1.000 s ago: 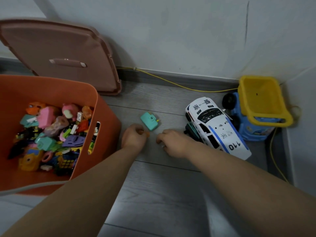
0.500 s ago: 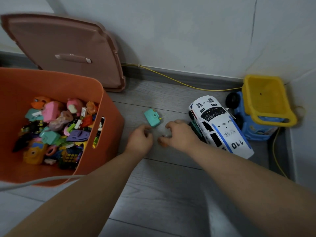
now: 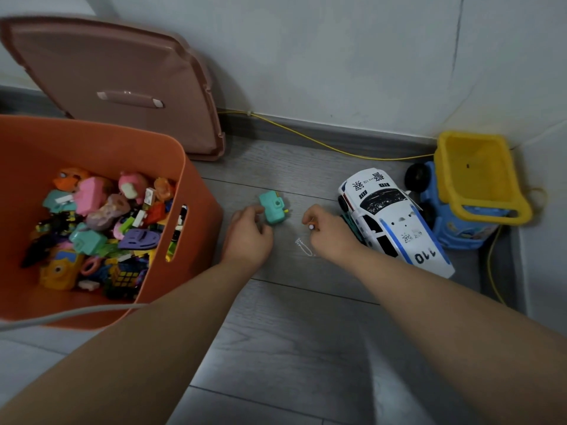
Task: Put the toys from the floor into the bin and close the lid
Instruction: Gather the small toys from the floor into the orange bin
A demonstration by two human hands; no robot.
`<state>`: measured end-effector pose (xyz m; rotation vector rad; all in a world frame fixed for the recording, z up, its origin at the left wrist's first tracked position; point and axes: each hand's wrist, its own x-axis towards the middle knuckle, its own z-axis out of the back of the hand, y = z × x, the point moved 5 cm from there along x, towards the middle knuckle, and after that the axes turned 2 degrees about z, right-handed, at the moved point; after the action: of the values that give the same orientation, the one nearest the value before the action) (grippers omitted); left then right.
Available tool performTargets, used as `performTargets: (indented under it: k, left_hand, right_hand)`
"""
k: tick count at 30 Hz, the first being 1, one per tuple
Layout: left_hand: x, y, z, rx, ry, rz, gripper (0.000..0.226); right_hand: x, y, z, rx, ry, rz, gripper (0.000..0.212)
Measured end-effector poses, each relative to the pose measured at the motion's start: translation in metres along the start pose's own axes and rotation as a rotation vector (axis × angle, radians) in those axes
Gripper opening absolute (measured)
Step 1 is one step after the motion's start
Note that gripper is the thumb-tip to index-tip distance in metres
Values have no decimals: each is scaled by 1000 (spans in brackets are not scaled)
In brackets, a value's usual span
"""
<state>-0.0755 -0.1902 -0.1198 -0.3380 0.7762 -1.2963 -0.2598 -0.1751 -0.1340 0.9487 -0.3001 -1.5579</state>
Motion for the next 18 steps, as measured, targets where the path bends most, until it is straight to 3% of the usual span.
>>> performTargets:
  k: [7, 10, 13, 18]
  left_hand:
    - [2, -9, 1, 85, 8, -56, 49]
    - [4, -14, -1, 175, -39, -111, 52]
    - [4, -17, -4, 247, -38, -160, 56]
    - [10, -20, -10, 336, 77, -181, 72]
  right_hand:
    - [-3, -4, -7, -286, 63, 60, 23]
    - [-4, 3, -13, -395, 34, 98, 11]
    - [-5, 7, -21, -489, 60, 111, 18]
    - [-6, 5, -30, -415, 112, 83, 21]
